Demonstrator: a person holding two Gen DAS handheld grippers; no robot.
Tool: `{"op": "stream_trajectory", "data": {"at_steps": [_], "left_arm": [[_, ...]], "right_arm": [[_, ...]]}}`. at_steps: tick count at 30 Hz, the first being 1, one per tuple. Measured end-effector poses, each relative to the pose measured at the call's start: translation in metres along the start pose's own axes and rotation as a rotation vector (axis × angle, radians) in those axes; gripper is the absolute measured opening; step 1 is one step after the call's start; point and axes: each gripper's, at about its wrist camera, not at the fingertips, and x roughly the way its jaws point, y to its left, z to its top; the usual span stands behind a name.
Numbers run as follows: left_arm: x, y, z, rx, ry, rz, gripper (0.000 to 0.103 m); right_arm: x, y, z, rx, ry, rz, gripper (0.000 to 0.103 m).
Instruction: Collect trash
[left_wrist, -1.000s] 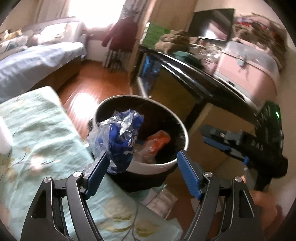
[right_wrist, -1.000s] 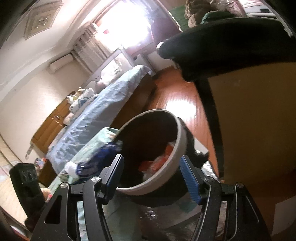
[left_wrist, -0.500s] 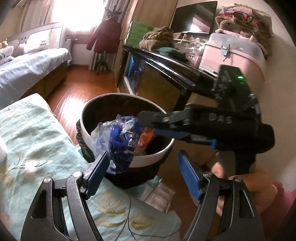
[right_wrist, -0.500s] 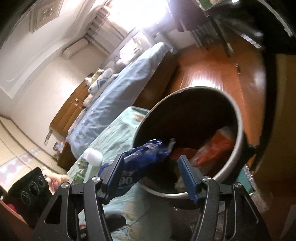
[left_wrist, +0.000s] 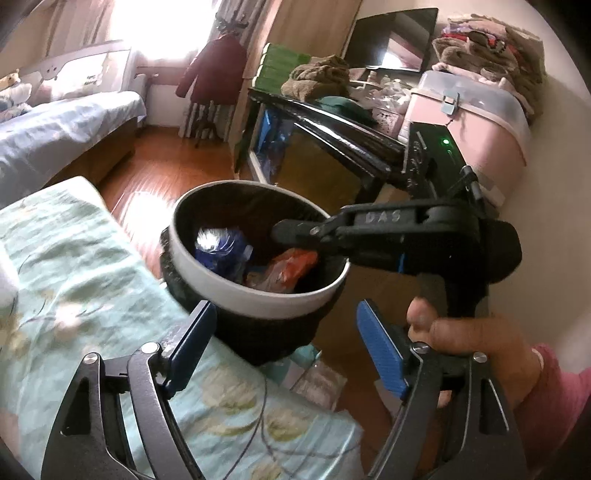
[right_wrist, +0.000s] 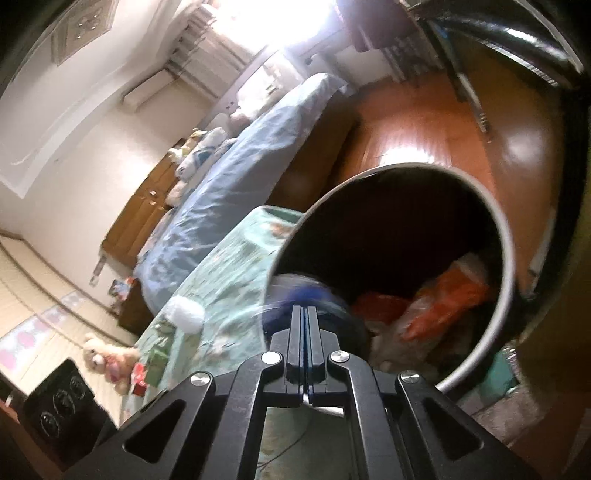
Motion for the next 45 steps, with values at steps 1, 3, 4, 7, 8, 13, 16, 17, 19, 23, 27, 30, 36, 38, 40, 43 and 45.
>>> {"op": "stream_trajectory", "data": {"at_steps": [1, 3, 4, 7, 8, 13, 16, 17, 19, 23, 27, 30, 36, 38, 40, 43, 45], "left_arm": [[-0.003, 0.002, -0.002, -0.005, -0.002, 0.005, 0.081], [-0.012, 0.008, -0.007, -0.024, -0.008, 0.031, 0.081], [-0.016, 0.011, -0.01, -0.037, -0.011, 0.047, 0.081], [-0.031, 0.026, -0.021, -0.113, -0.019, 0.138, 0.081], [-0.037, 0.032, -0.025, -0.141, -0.025, 0.18, 0.081], [-0.073, 0.066, -0.046, -0.287, -0.055, 0.383, 0.081], [-0.095, 0.085, -0.057, -0.345, -0.065, 0.482, 0.081], [-0.104, 0.091, -0.061, -0.36, -0.065, 0.52, 0.081], [-0.115, 0.1, -0.066, -0.375, -0.071, 0.559, 0.081], [-0.137, 0.118, -0.078, -0.406, -0.07, 0.646, 0.081], [-0.149, 0.134, -0.086, -0.425, -0.064, 0.715, 0.081], [-0.157, 0.146, -0.09, -0.429, -0.056, 0.76, 0.081], [-0.17, 0.169, -0.094, -0.418, -0.036, 0.845, 0.087], [-0.174, 0.178, -0.094, -0.416, -0.03, 0.872, 0.09], [-0.176, 0.188, -0.093, -0.418, -0.025, 0.888, 0.092], [-0.178, 0.203, -0.092, -0.417, -0.012, 0.911, 0.092], [-0.178, 0.213, -0.091, -0.418, 0.001, 0.922, 0.092]], "right_arm": [[-0.002, -0.001, 0.001, 0.004, -0.004, -0.001, 0.0], [-0.006, 0.001, 0.001, -0.006, -0.016, -0.016, 0.0], [-0.008, 0.004, 0.0, -0.021, -0.022, -0.024, 0.0], [-0.011, 0.019, -0.002, -0.061, -0.033, -0.018, 0.0], [-0.01, 0.024, -0.003, -0.078, -0.034, -0.018, 0.0], [0.004, 0.063, -0.018, -0.188, -0.015, -0.005, 0.006], [0.022, 0.087, -0.031, -0.25, 0.019, 0.01, 0.006], [0.027, 0.093, -0.036, -0.264, 0.033, 0.017, 0.007], [0.037, 0.103, -0.044, -0.283, 0.061, 0.024, 0.026], [0.053, 0.12, -0.056, -0.318, 0.08, 0.047, 0.057], [0.071, 0.135, -0.065, -0.354, 0.118, 0.056, 0.057], [0.082, 0.143, -0.071, -0.383, 0.132, 0.05, 0.059], [0.104, 0.158, -0.079, -0.441, 0.155, 0.047, 0.078], [0.112, 0.163, -0.081, -0.461, 0.169, 0.045, 0.081], [0.12, 0.167, -0.082, -0.483, 0.178, 0.04, 0.085], [0.132, 0.175, -0.082, -0.526, 0.184, 0.037, 0.086], [0.138, 0.179, -0.082, -0.549, 0.184, 0.033, 0.086]]}}
